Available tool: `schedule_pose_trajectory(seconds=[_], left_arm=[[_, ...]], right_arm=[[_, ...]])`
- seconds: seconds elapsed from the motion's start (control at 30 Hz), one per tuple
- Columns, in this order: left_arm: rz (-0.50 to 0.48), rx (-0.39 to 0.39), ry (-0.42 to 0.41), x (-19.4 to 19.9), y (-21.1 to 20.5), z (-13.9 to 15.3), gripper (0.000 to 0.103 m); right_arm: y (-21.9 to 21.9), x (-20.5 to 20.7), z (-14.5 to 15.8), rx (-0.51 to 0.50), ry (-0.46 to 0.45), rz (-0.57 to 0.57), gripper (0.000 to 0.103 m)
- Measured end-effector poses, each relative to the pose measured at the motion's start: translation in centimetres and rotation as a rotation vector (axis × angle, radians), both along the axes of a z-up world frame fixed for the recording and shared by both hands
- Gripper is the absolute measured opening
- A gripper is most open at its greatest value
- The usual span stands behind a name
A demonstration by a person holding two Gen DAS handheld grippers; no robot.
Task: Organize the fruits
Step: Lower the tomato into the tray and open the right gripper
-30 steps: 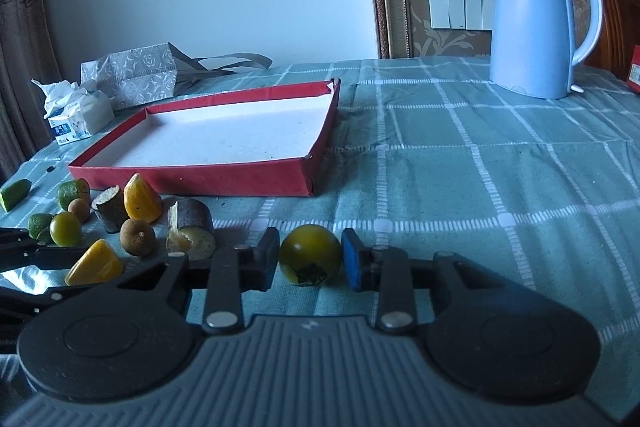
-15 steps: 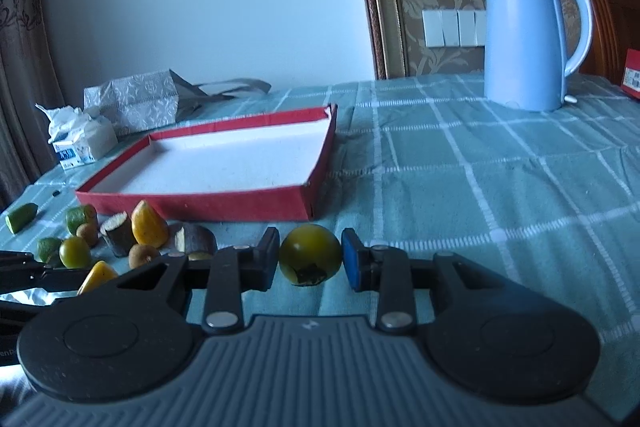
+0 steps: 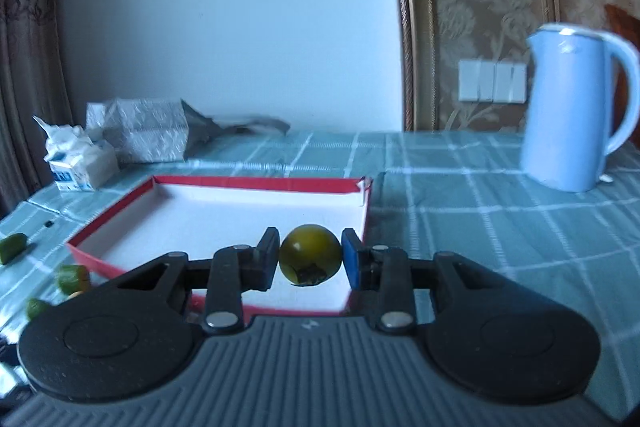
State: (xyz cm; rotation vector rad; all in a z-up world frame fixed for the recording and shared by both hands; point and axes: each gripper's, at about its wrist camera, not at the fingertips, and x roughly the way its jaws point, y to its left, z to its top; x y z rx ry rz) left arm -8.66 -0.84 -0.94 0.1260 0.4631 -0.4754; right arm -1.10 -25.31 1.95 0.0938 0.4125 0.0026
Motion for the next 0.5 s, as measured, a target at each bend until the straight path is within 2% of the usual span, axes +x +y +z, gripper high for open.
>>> schedule_pose_trajectory(seconds=[0.17,0.4,0.43,0.5], left_arm=[[0.041,-0.021,0.02,0.5,0.7,-0.1,0.035],[0.093,-0.023,0.024,0.9,1.3,-0.1,0.035],[0.1,-0.023,0.024,0.9,1.3,-0.1,0.035],[0.113,-0.023,0.023,0.9,1.4,-0.1,0.035]], right_arm=[[0.0,4.1,-1.9,-0.001,0.052,-0.044,0.032],[-0.3,6.2,-3.7,-0.017,0.09,-0.06,0.031],[-0.3,6.5,-3.8,-0.019,0.093,-0.058,0.032],[-0.1,6.5,-3.8,-0.03,0.087,-0.047,0.041]])
